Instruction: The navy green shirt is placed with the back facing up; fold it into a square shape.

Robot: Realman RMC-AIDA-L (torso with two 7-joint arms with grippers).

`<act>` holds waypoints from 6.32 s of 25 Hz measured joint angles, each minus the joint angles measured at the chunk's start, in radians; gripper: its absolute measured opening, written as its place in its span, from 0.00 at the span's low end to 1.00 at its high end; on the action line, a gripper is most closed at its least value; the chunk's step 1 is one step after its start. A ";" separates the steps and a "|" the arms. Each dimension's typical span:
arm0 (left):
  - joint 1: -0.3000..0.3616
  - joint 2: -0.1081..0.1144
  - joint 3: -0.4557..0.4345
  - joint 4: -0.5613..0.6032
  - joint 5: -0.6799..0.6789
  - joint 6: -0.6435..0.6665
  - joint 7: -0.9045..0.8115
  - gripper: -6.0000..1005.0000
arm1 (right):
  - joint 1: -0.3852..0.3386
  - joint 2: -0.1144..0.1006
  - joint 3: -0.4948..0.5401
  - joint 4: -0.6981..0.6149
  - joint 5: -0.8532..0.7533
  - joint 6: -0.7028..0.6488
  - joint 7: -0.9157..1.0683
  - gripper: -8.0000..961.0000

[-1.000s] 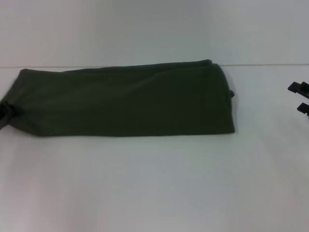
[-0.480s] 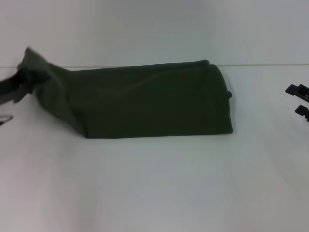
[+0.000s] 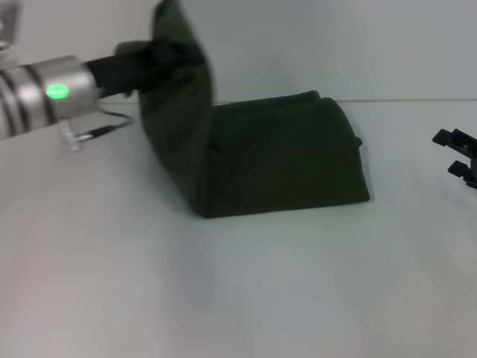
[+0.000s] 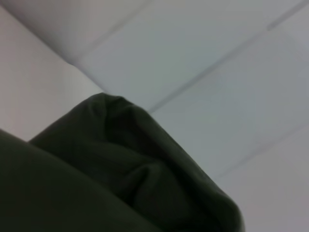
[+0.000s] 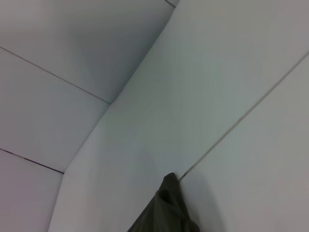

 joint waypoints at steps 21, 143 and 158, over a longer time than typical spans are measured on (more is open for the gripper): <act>-0.099 -0.084 0.491 -0.068 -0.236 -0.314 0.295 0.44 | 0.019 -0.001 -0.044 0.015 -0.017 0.038 0.002 0.96; 0.179 0.044 -0.062 -0.025 -0.023 0.130 0.024 0.93 | 0.574 0.079 -0.583 -0.181 -1.003 0.310 0.663 0.26; 0.166 0.040 -0.063 -0.038 -0.055 0.109 0.029 0.93 | 0.630 0.081 -0.663 0.014 -1.078 0.433 0.636 0.26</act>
